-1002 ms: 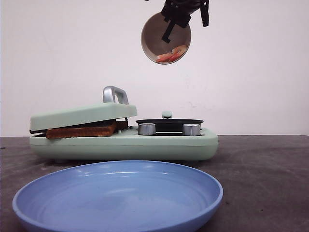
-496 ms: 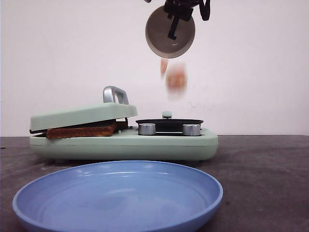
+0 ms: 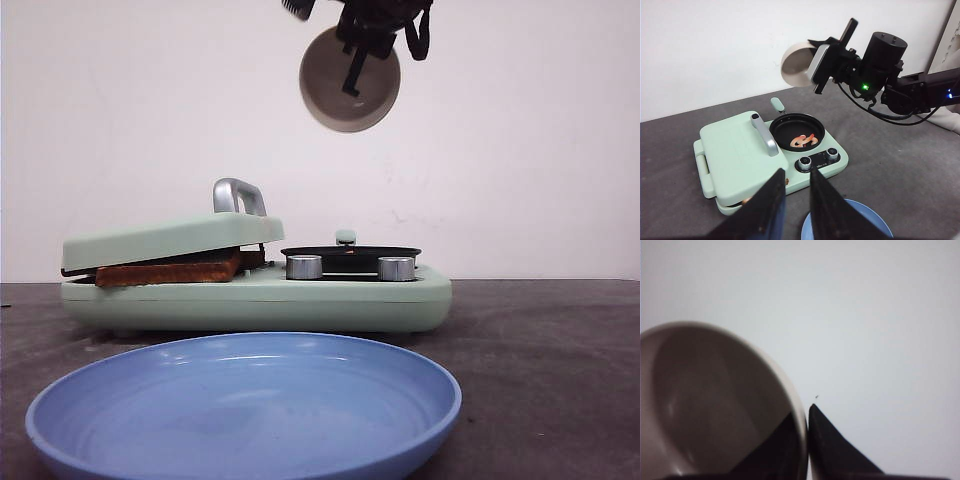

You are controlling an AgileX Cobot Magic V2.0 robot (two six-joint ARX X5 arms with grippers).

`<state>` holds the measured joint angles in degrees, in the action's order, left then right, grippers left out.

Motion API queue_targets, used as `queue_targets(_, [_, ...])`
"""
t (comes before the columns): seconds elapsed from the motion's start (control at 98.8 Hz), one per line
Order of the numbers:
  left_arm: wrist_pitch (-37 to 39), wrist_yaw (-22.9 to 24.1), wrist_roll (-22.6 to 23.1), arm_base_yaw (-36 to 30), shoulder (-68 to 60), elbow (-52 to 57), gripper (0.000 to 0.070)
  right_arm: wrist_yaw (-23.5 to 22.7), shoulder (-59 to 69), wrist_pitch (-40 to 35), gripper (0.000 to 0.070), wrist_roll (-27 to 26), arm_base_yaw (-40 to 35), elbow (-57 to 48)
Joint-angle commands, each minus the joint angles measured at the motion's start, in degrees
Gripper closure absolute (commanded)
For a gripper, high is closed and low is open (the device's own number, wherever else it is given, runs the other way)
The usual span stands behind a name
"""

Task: Make breakfast with bread and shrimp
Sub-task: 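Tilt the bowl with the right gripper to pour shrimp into the pan, then carry the empty bowl back and set it on the table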

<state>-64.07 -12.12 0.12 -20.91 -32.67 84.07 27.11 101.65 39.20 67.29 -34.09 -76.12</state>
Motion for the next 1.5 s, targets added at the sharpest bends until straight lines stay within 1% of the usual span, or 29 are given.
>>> queue_targets(0.0, [0.7, -0.1, 0.6, -0.2, -0.5, 0.8, 0.0696, 1.6, -0.5, -2.5, 0.0694, -9.6, 0.3, -0.9])
queue_targets(0.081, [0.8, -0.1, 0.6, -0.2, -0.5, 0.8, 0.0696, 1.2, -2.7, -10.5, 0.0694, -20.4, 1.7, -1.1])
queue_targets(0.162, [1.0, -0.1, 0.6, -0.2, -0.5, 0.8, 0.0696, -1.2, -4.9, -19.2, 0.0694, -32.1, 3.6, -1.7])
queue_targets(0.172, [1.0, -0.1, 0.6, -0.2, -0.5, 0.8, 0.0696, -2.0, -5.3, -20.8, 0.0694, -34.3, 4.0, -1.7])
queue_targets(0.182, [1.0, -0.1, 0.6, -0.2, -0.5, 0.8, 0.0696, -2.3, -5.5, -21.3, 0.0694, -35.1, 4.2, -1.7])
queue_targets(0.203, [1.0, -0.1, 0.6, -0.2, -0.5, 0.8, 0.0696, -3.7, -6.1, -24.0, 0.0694, -38.7, 5.0, -1.8])
queue_targets(0.223, [1.1, -0.1, 0.6, -0.2, -0.5, 0.8, 0.0696, -4.6, -6.5, -25.5, 0.0694, -40.9, 5.6, -1.9])
queue_targets(0.233, [1.1, -0.1, 0.6, -0.2, -0.5, 0.8, 0.0696, -5.4, -6.9, -27.0, 0.0694, -43.2, 6.1, -2.0])
queue_targets(0.294, [1.1, -0.1, 0.6, -0.2, -0.5, 0.8, 0.0696, -8.7, -8.2, -32.1, 0.0694, -51.4, 8.4, -2.0])
queue_targets(0.405, [1.1, -0.1, 0.5, -0.2, -0.5, 0.8, 0.0696, -17.2, -10.5, -41.7, 0.0694, -67.2, 14.5, -2.0])
queue_targets(0.466, [1.1, -0.1, 0.5, -0.2, -0.5, 0.8, 0.0696, -22.2, -11.2, -47.2, 0.0694, -73.9, 18.3, -2.0])
queue_targets(0.537, [1.1, -0.1, 0.5, -0.2, -0.5, 0.8, 0.0696, -24.8, -11.5, -54.3, 0.0694, -78.8, 22.2, -2.0])
queue_targets(0.628, [1.4, -0.1, 0.5, -0.2, -0.5, 0.8, 0.0696, -24.2, -11.3, -65.2, 0.0694, -80.5, 26.9, -1.8])
queue_targets(0.739, [2.1, -0.1, 0.5, -0.2, -0.5, 0.8, 0.0696, -24.2, -10.1, -70.8, 0.0694, -80.4, 31.7, 0.5])
queue_targets(0.83, [2.4, -0.1, 0.3, -0.2, -0.5, 0.8, 0.0696, -25.7, -9.4, -70.8, 0.0694, -81.5, 35.1, 3.9])
queue_targets(0.901, [2.3, -0.1, 0.3, -0.2, -0.5, 0.8, 0.0696, -28.3, -8.7, -69.4, 0.0694, -81.5, 37.7, 7.5])
queue_targets(1.013, [2.3, -0.1, 0.3, -0.2, -0.5, 0.8, 0.0696, -30.8, -7.2, -68.1, 0.0695, -80.6, 40.1, 11.5])
queue_targets(1.175, [2.3, -0.1, 0.3, -0.2, -0.5, 0.8, 0.0696, -30.5, -5.3, -66.5, 0.0695, -77.8, 40.8, 14.3])
queue_targets(1.347, [2.3, 0.1, 0.3, -0.2, -0.5, 0.8, 0.0696, -30.4, -4.6, -65.8, 0.0692, -77.4, 40.6, 14.4])
queue_targets(1.367, [2.2, 0.1, 0.3, -0.2, -0.5, 0.8, 0.0696, -30.2, -4.6, -65.7, 0.0678, -77.4, 40.6, 14.4])
queue_targets(1.387, [2.1, 0.1, 0.3, -0.2, -0.5, 0.8, 0.0696, -30.2, -4.6, -65.7, 0.0645, -77.4, 40.5, 14.4])
queue_targets(1.407, [2.1, 0.1, 0.3, -0.2, -0.5, 0.8, 0.0696, -30.2, -4.6, -65.7, 0.0593, -77.5, 40.5, 14.4])
queue_targets(1.418, [2.0, 0.1, 0.3, -0.2, -0.5, 0.8, 0.0696, -30.2, -4.6, -65.8, 0.0561, -77.5, 40.5, 14.4])
queue_targets(1.428, [1.9, 0.0, 0.3, -0.2, -0.5, 0.8, 0.0696, -30.2, -4.7, -65.8, 0.0504, -77.6, 40.5, 14.4])
queue_targets(1.438, [1.9, 0.1, 0.3, -0.2, -0.5, 0.8, 0.0696, -30.2, -4.7, -65.8, 0.0484, -77.7, 40.5, 14.4])
queue_targets(1.458, [1.9, 0.1, 0.3, -0.2, -0.5, 0.8, 0.0696, -30.2, -4.7, -65.9, 0.0404, -77.8, 40.5, 14.4])
queue_targets(1.468, [1.9, 0.1, 0.3, -0.2, -0.5, 0.8, 0.0696, -30.2, -4.7, -65.9, 0.0363, -77.8, 40.5, 14.4])
queue_targets(1.478, [1.9, 0.1, 0.3, -0.2, -0.5, 0.8, 0.0696, -30.3, -4.7, -65.9, 0.0303, -77.8, 40.5, 14.3])
queue_targets(1.488, [1.9, 0.1, 0.3, -0.2, -0.5, 0.8, 0.0696, -30.3, -4.8, -65.9, 0.0282, -77.8, 40.5, 14.3])
